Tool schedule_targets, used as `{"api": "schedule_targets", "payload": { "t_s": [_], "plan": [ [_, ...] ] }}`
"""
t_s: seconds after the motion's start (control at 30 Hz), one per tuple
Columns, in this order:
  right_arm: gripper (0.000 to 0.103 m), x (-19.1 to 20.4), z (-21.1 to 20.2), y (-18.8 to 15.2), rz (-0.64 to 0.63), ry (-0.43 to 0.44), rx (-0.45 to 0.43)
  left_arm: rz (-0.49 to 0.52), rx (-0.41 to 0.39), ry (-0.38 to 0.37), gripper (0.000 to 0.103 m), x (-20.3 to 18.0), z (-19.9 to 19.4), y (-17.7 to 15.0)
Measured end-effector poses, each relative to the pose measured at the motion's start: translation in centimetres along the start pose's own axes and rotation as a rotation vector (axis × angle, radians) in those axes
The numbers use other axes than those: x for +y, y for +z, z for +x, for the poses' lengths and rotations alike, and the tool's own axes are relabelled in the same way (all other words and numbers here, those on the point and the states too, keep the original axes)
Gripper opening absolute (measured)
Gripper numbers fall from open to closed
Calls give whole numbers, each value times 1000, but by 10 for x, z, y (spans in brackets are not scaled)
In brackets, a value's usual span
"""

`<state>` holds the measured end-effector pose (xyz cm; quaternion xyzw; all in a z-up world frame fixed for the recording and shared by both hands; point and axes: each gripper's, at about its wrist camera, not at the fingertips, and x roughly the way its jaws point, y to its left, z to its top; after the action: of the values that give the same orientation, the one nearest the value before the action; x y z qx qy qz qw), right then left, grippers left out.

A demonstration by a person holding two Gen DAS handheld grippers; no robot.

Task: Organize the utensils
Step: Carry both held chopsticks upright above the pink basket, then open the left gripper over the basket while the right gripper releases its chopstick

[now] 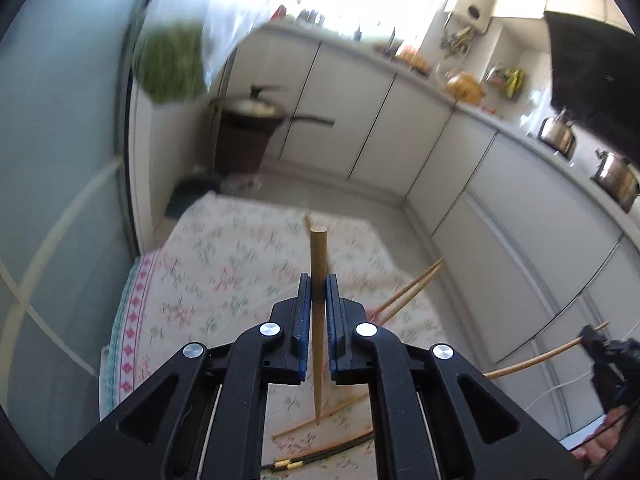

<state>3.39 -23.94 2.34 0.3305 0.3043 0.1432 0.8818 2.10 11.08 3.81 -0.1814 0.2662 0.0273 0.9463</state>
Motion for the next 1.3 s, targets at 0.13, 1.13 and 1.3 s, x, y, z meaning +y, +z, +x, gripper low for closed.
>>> {"api": "schedule_targets", "payload": {
  "t_s": [0.13, 1.13, 1.3],
  "plan": [
    [6, 7, -2, 15, 1, 0, -32, 26, -111, -56, 6, -20, -28, 31],
    [6, 38, 88, 40, -72, -66, 42, -43, -213, -16, 50, -16, 30, 42],
    [6, 45, 115, 32, -88, -97, 94, -52, -192, -12, 52, -10, 32, 45]
  ]
}}
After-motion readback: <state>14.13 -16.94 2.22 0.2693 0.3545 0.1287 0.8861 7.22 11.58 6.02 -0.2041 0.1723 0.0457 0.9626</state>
